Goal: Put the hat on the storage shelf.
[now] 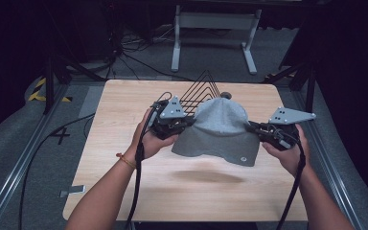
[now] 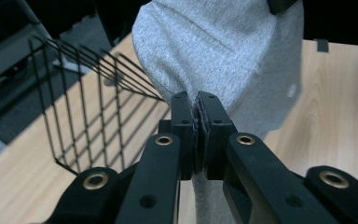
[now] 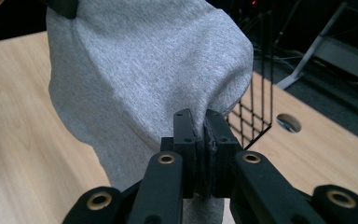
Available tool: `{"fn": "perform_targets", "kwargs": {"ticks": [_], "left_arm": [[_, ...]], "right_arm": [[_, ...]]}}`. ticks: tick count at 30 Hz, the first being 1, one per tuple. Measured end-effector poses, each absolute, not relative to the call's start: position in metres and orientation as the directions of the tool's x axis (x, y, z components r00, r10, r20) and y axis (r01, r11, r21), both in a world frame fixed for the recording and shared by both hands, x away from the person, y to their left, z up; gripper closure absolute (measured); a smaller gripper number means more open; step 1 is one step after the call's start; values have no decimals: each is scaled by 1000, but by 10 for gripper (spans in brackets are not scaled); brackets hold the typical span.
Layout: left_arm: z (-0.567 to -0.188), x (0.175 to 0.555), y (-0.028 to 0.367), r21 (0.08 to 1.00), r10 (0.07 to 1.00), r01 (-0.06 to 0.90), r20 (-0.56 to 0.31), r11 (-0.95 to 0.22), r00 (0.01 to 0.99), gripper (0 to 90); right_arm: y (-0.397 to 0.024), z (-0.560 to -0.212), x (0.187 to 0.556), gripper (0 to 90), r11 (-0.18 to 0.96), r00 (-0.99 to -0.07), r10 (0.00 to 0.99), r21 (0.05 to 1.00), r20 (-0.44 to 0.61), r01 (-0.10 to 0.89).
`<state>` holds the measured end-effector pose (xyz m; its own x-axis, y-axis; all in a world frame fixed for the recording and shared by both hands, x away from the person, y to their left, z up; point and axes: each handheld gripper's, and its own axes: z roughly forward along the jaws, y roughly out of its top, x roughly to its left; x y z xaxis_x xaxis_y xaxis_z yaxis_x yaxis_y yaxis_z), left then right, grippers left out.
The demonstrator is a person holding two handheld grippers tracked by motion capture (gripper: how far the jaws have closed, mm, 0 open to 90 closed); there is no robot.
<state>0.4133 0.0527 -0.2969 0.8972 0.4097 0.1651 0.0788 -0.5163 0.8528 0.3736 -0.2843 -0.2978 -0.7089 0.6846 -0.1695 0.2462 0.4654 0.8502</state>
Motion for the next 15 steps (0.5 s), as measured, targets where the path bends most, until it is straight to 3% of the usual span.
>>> {"fn": "perform_targets", "kwargs": {"ticks": [15], "left_arm": [[-245, 430, 49, 889, 453, 27, 207, -457, 867, 864]], "right_arm": [[-287, -241, 393, 852, 436, -670, 713, 879, -206, 194]]}}
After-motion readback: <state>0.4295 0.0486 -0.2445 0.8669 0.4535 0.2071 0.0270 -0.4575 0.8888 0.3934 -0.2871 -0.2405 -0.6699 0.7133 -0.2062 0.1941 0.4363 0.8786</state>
